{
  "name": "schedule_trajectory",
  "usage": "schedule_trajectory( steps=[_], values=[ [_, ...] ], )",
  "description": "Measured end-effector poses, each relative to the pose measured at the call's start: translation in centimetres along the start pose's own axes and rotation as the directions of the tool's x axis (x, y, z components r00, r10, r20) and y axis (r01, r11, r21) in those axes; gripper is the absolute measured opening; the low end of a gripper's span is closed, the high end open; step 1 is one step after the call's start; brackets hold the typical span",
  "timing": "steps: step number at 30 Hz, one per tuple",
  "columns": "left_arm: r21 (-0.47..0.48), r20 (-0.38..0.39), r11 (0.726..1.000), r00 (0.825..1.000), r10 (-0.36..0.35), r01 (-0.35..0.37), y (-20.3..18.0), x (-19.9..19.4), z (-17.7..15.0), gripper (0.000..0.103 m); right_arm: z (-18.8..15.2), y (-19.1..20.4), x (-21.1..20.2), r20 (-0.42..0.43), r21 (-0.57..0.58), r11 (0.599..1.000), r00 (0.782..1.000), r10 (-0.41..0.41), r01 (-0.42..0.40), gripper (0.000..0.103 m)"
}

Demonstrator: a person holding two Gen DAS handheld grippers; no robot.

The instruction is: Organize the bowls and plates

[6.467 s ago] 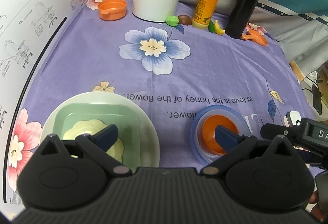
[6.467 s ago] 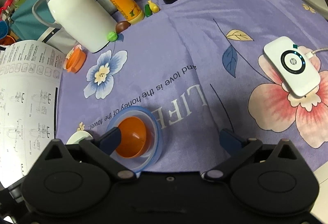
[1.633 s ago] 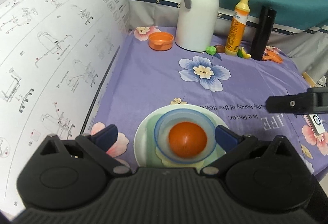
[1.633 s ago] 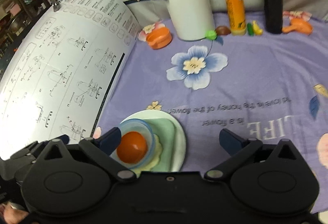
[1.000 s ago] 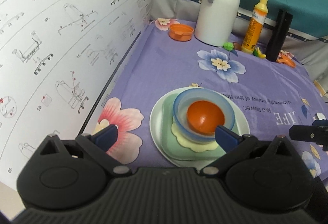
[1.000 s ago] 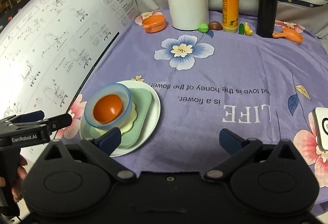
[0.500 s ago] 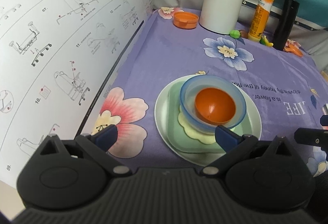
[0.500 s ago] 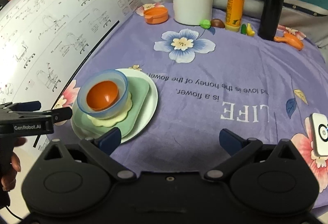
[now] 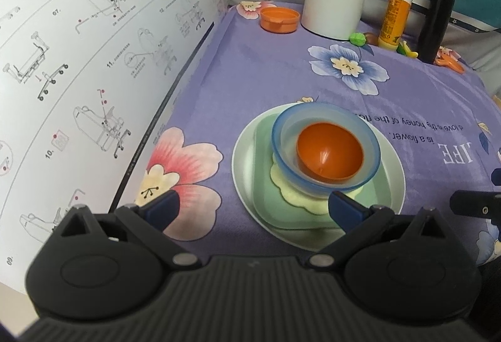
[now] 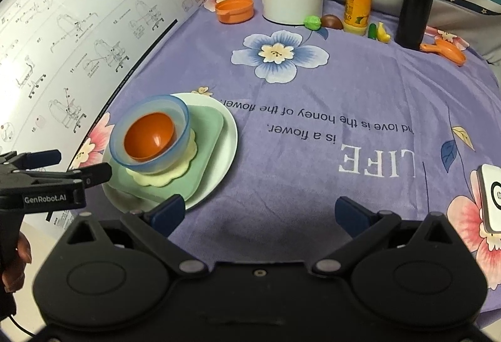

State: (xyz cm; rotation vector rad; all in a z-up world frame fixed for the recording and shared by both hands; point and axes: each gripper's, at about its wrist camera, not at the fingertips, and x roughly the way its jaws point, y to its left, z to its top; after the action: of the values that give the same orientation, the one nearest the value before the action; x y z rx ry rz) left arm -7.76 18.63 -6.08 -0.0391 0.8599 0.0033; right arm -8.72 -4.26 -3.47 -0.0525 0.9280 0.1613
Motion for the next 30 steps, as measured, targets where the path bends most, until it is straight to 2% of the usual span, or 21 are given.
schedule_trajectory(
  steps=[30],
  values=[
    [-0.009,-0.035,1.000,0.999,0.015,-0.015,0.27,0.37,-0.38,0.103,0.12,0.35,1.09,-0.035,-0.008,1.000,0.999,-0.020,0.020,0.103]
  ],
)
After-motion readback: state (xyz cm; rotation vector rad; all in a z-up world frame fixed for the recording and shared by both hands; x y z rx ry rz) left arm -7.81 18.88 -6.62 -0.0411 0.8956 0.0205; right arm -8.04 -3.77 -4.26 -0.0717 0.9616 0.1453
